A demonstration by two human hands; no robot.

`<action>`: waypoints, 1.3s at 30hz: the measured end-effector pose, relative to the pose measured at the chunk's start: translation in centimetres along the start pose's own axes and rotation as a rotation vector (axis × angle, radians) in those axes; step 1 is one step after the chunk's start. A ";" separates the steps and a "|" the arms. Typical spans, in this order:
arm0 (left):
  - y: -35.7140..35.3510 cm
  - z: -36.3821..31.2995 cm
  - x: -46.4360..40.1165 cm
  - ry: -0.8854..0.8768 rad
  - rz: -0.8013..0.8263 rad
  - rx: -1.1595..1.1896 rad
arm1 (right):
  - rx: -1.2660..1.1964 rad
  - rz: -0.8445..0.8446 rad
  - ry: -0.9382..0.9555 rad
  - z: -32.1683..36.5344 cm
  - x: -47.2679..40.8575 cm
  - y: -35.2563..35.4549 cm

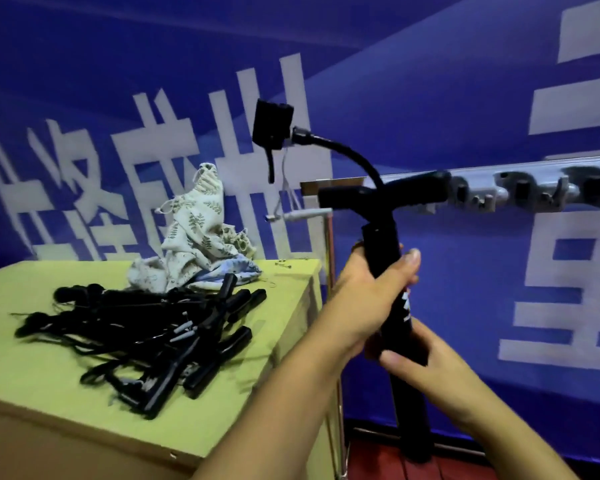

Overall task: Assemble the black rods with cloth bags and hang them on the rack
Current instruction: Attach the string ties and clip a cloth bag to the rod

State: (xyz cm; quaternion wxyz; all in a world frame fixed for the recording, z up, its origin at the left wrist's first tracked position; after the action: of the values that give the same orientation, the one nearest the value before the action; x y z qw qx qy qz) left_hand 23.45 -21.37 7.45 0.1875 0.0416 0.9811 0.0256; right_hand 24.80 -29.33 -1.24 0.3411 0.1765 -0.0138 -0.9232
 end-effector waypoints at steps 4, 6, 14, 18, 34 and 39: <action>2.5 -1.8 -1.5 0.051 0.080 -0.351 | 0.033 -0.153 0.033 0.9 -2.6 -0.1; 5.8 -1.9 -2.6 0.158 0.229 -0.633 | 0.101 -0.174 0.052 1.4 -4.2 0.4; 32.0 1.0 -8.7 0.665 -0.199 -1.159 | 0.056 -0.193 0.041 0.7 -10.1 2.1; 36.4 4.4 -9.8 0.753 -0.300 -0.912 | 0.016 -0.212 0.031 -1.3 -12.8 2.8; 40.3 -5.5 -9.9 0.191 -0.813 -0.946 | -0.014 -0.238 0.036 -1.8 -13.5 2.6; 36.5 -14.4 -7.9 -0.210 -0.730 -0.758 | -0.025 -0.268 0.022 -0.9 -12.2 2.1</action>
State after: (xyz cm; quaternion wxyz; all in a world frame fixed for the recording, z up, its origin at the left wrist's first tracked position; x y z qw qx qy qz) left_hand 28.05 13.77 26.09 0.2831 -0.3706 0.8297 0.3067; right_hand 35.04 -23.13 2.05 0.2172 0.1825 0.0253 -0.9586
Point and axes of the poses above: each hand's wrist, its own x-axis away from the middle knuckle, its own y-axis out of the back of the hand, z = x × y, the point moved 7 cm from there along -x, towards the middle knuckle, and after that the axes turned 11 degrees about z, right-handed, at the moved point
